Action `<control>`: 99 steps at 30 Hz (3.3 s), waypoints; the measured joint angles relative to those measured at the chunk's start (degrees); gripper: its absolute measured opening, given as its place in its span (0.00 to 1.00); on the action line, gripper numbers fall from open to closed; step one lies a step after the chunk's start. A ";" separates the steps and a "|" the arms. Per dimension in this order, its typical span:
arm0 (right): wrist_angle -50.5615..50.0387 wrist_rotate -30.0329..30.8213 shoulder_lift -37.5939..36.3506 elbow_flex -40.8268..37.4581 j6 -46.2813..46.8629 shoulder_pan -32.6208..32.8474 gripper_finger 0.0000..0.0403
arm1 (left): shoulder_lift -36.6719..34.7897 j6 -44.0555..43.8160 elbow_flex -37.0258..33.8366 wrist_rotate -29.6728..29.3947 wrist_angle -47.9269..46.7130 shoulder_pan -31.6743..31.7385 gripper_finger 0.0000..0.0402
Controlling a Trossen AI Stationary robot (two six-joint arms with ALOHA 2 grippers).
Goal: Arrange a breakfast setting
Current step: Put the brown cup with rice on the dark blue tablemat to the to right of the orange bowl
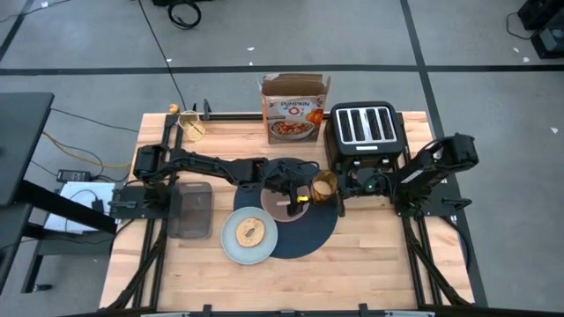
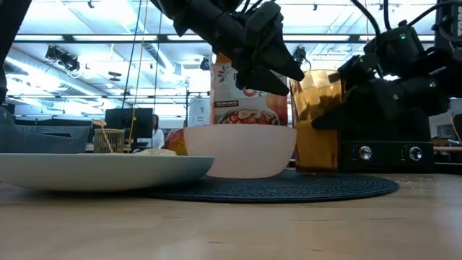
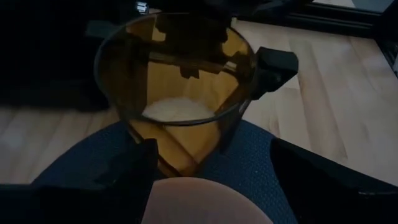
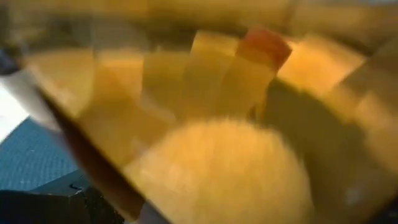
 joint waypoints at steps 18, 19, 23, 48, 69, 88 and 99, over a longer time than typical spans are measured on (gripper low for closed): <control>14.81 -0.23 6.63 -3.21 -2.32 0.04 0.98 | -3.68 0.87 -0.05 -3.53 -1.83 -0.39 0.78; 15.72 0.27 7.36 -3.46 -2.69 0.04 0.98 | -4.44 0.89 -0.05 -3.94 -1.29 -0.39 0.78; 20.25 0.41 10.52 -3.53 -4.65 0.30 0.98 | -5.54 0.23 0.07 -5.05 4.40 -0.19 0.78; 21.25 -0.51 11.96 -2.34 -3.71 0.62 0.97 | -0.90 -1.12 0.00 -10.55 2.01 1.20 0.78; 22.05 2.12 14.78 1.33 -3.49 -0.10 0.94 | -0.13 -1.11 4.76 -8.55 2.31 1.01 0.78; 25.61 -1.09 18.39 1.05 -1.46 -0.20 0.99 | -0.13 -1.58 4.76 -8.55 0.54 0.74 0.78; 25.36 -2.89 17.98 -1.74 -0.90 -0.22 0.99 | -0.15 -1.60 4.76 -8.59 -0.59 0.72 0.78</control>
